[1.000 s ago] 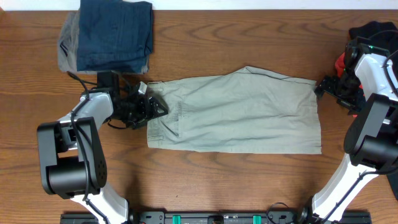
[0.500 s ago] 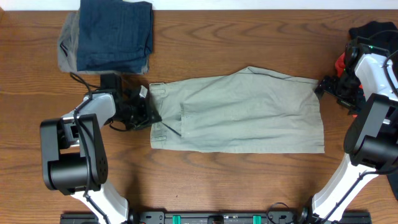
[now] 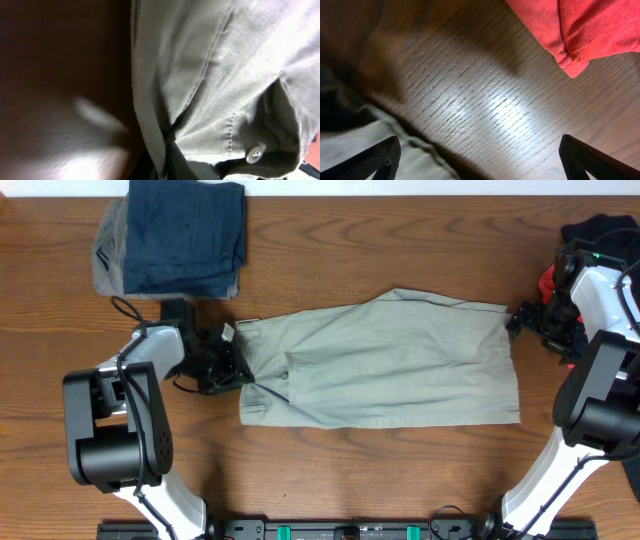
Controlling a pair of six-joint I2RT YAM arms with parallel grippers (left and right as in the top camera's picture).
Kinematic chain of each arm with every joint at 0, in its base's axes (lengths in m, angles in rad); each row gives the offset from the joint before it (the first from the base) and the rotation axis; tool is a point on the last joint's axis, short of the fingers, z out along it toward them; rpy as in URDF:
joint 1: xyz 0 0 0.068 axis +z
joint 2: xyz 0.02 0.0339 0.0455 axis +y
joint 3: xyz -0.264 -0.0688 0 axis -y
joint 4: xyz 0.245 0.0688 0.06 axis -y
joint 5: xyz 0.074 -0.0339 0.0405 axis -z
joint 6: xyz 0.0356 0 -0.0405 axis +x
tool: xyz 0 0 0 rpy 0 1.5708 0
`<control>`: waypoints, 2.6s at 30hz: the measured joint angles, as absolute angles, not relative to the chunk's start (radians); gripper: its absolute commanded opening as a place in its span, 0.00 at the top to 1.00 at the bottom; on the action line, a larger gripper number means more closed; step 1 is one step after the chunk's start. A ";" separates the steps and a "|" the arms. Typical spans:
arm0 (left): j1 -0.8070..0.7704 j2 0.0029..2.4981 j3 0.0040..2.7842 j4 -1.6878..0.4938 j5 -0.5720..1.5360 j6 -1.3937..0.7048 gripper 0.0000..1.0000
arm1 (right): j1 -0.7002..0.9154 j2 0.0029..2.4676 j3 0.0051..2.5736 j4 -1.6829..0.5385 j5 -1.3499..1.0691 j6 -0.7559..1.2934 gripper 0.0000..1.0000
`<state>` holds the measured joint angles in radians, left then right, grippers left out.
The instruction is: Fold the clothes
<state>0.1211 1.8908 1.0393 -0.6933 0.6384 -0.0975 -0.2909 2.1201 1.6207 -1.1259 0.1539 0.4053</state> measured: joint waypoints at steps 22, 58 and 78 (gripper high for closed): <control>0.125 1.675 1.547 -1.195 0.364 -0.108 0.94 | -0.291 2.120 1.621 -1.126 0.154 0.405 0.01; -0.571 1.749 1.673 -1.073 0.307 -0.188 0.94 | -0.291 2.120 1.621 -1.126 0.154 0.405 0.01; -0.347 1.705 1.682 -1.303 0.125 -0.188 0.94 | -0.291 2.120 1.621 -1.126 0.154 0.405 0.01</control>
<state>-0.3466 1.7050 1.6825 -1.3033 0.1253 -0.1879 -0.2909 2.1201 1.6207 -1.1255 0.1539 0.4053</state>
